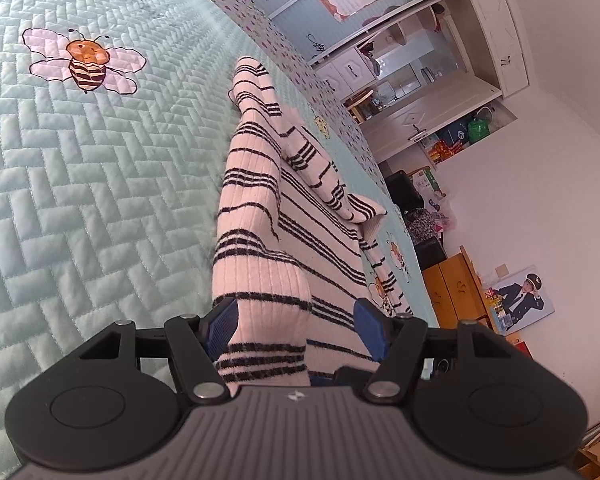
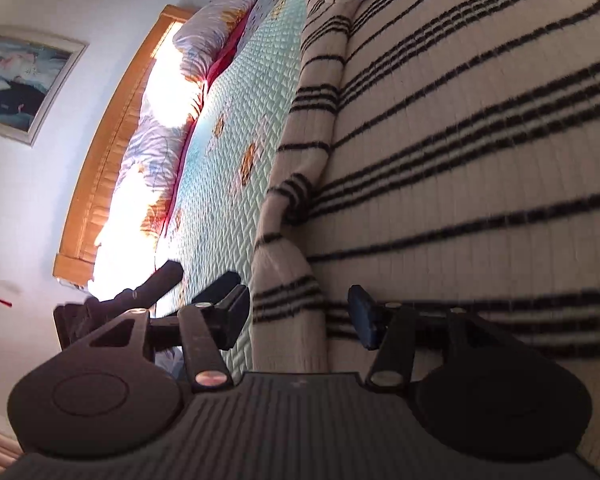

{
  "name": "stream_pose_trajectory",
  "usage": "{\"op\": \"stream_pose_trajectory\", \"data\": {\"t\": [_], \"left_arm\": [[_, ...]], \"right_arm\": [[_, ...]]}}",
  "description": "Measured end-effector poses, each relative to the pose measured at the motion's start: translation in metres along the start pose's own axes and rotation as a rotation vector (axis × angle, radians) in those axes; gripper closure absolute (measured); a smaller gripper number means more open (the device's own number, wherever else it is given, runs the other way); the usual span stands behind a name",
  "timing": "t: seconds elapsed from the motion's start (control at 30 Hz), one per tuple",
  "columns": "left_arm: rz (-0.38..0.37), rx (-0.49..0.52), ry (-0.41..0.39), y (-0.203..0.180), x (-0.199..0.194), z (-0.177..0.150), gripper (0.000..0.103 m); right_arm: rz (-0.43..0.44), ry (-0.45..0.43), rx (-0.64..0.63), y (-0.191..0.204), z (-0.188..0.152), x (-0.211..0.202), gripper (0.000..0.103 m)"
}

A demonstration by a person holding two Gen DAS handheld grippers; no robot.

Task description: Fold clothes

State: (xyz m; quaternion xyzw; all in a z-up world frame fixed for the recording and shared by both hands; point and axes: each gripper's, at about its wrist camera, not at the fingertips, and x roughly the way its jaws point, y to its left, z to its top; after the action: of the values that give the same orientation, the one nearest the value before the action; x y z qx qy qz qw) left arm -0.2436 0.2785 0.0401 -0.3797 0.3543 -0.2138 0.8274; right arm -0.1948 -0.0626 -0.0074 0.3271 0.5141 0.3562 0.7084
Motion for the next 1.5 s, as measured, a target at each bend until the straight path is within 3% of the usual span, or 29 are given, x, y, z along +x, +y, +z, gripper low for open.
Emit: {"op": "stream_pose_trajectory", "data": {"t": [0.17, 0.23, 0.3, 0.4, 0.53, 0.8, 1.0, 1.2, 1.3, 1.4, 1.5], "left_arm": [[0.009, 0.002, 0.025, -0.001, 0.004, -0.007, 0.037], [0.017, -0.003, 0.031, 0.000, 0.005, -0.009, 0.037], [0.024, -0.007, 0.038, 0.002, 0.006, -0.011, 0.037], [0.030, -0.015, 0.032, 0.005, 0.003, -0.010, 0.037], [0.030, -0.012, 0.037, 0.008, 0.003, -0.009, 0.037], [0.020, 0.020, 0.076, 0.004, 0.012, -0.012, 0.036], [0.109, 0.026, 0.119, 0.013, 0.029, -0.019, 0.036], [0.123, 0.026, 0.124, 0.011, 0.023, -0.015, 0.036], [0.070, 0.026, 0.101, 0.000, 0.014, -0.005, 0.036], [0.001, 0.058, 0.053, -0.020, 0.014, 0.009, 0.034], [0.094, 0.132, 0.048, -0.038, 0.047, 0.028, 0.033]], "right_arm": [[0.014, 0.038, -0.042, 0.010, -0.025, 0.008, 0.052], [0.035, 0.054, -0.005, 0.008, -0.028, 0.014, 0.074], [0.069, 0.067, 0.058, 0.003, -0.030, 0.020, 0.089], [0.120, 0.075, 0.130, 0.001, -0.037, 0.030, 0.091], [0.078, 0.080, 0.106, 0.005, -0.039, 0.037, 0.094], [0.021, 0.081, -0.011, 0.018, -0.028, 0.043, 0.094], [-0.043, 0.096, -0.187, 0.034, -0.028, 0.053, 0.097], [0.045, 0.118, -0.088, 0.019, -0.014, 0.024, 0.074], [0.037, 0.023, -0.063, 0.010, 0.004, -0.007, 0.064], [0.068, -0.110, -0.007, 0.000, 0.035, -0.025, 0.064], [0.079, -0.196, 0.016, -0.006, 0.082, -0.017, 0.064]]}}
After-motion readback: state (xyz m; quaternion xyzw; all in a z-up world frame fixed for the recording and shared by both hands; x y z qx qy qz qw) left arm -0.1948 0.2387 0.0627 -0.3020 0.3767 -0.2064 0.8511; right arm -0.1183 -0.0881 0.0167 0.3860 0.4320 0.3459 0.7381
